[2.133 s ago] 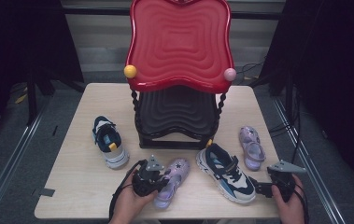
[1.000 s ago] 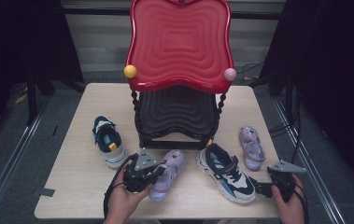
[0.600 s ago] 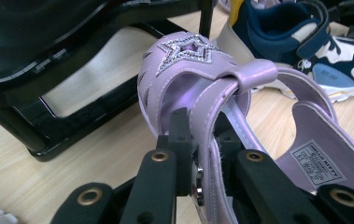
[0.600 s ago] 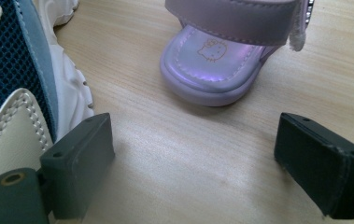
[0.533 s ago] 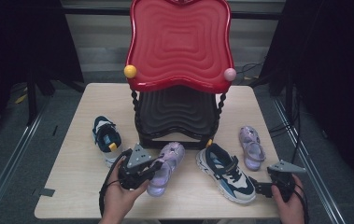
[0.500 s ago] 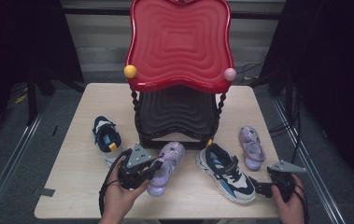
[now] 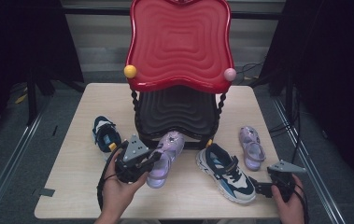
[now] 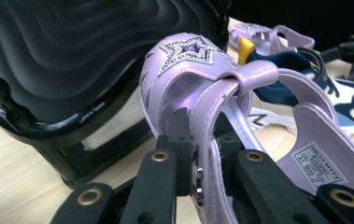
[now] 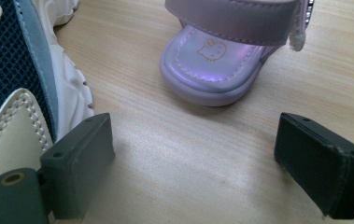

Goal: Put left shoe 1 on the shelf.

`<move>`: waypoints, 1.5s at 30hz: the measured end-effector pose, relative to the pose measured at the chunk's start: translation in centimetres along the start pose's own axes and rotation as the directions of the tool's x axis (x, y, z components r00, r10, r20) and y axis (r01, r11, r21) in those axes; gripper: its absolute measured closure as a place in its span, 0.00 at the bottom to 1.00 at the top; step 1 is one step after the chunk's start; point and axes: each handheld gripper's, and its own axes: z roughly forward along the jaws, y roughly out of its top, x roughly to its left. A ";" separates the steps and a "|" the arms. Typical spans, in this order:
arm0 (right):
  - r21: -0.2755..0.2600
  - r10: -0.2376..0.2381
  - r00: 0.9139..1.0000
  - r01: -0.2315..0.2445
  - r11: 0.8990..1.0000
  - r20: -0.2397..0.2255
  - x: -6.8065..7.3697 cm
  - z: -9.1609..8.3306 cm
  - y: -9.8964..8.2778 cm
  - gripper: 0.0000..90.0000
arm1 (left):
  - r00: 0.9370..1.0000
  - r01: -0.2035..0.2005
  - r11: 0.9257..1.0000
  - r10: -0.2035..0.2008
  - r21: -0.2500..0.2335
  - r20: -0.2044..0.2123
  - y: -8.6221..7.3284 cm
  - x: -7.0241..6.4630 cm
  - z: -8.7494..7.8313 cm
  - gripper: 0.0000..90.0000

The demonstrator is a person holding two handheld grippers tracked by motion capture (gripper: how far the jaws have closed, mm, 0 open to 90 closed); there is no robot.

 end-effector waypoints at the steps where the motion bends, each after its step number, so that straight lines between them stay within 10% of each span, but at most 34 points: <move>1: -0.002 -0.002 1.000 0.002 1.000 -0.001 0.0 0.0 0.0 0.12 | 1.000 -0.001 1.000 0.001 -0.006 -0.015 0.2 0.1 0.1 0.91; 22: 0.000 0.000 1.000 0.000 1.000 0.000 0.0 0.0 0.0 0.12 | 0.994 0.048 0.996 -0.055 -0.077 -0.091 1.2 0.9 1.7 0.91; 45: -0.001 -0.002 1.000 0.002 1.000 -0.001 0.0 0.0 0.0 0.12 | 0.971 0.078 0.986 -0.109 -0.148 -0.213 2.5 2.3 4.6 0.91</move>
